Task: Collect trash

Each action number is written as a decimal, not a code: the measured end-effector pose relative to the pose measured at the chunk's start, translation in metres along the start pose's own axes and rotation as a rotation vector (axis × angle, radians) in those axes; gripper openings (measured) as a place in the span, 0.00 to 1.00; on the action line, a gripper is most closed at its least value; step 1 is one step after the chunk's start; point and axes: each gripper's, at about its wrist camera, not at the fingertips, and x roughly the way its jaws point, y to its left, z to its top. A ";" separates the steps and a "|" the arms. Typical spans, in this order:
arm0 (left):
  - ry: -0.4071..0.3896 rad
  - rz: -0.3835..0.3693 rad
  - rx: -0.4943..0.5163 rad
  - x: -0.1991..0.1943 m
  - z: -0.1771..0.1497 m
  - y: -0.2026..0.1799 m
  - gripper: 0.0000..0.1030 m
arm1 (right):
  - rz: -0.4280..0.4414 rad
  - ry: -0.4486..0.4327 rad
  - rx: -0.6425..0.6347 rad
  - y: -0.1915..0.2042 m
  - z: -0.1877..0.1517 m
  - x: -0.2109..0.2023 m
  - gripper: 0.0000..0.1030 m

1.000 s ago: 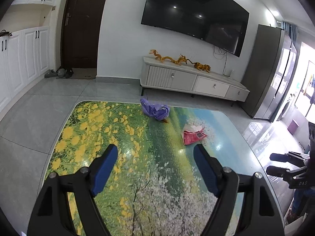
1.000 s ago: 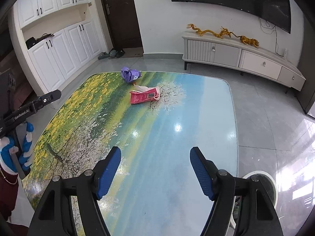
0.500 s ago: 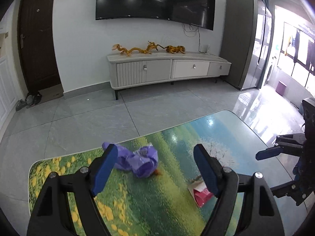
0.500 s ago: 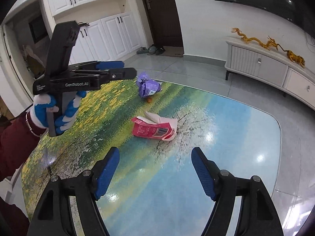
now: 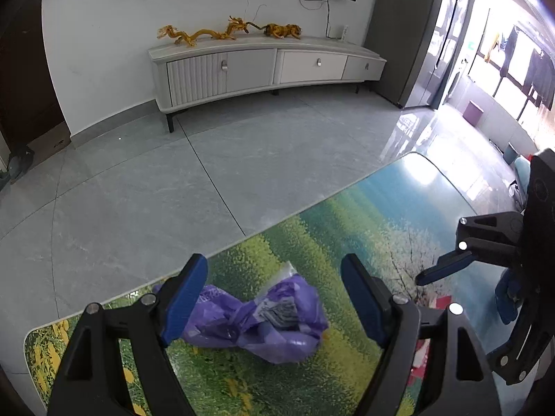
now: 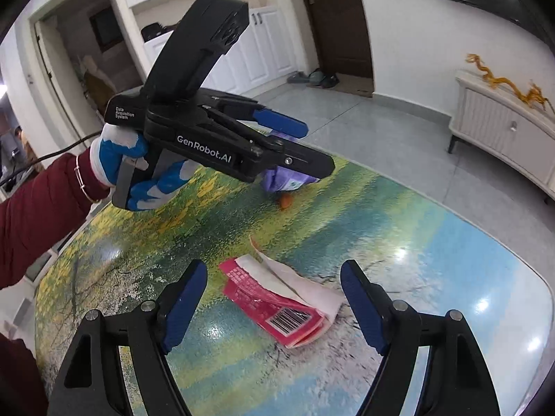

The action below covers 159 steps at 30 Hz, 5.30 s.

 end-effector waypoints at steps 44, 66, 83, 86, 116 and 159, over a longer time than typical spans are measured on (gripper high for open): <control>-0.160 0.080 -0.206 -0.200 -0.243 -0.146 0.17 | -0.218 -0.172 0.435 0.150 -0.196 -0.172 0.08; -0.156 -0.035 0.028 -0.214 -0.202 -0.315 0.17 | -0.415 -0.462 0.588 0.142 -0.302 -0.310 0.08; 0.074 -0.147 0.240 -0.028 -0.077 -0.496 0.20 | -0.578 -0.431 0.944 0.024 -0.406 -0.337 0.08; 0.102 -0.154 0.260 0.005 -0.065 -0.517 0.20 | -0.595 -0.390 0.968 -0.002 -0.409 -0.330 0.10; -0.188 0.126 0.049 -0.108 -0.090 -0.406 0.68 | -0.704 -0.402 0.740 0.073 -0.286 -0.320 0.73; -0.576 0.726 -0.399 -0.328 -0.227 -0.219 1.00 | -1.071 -0.469 0.477 0.205 -0.159 -0.264 1.00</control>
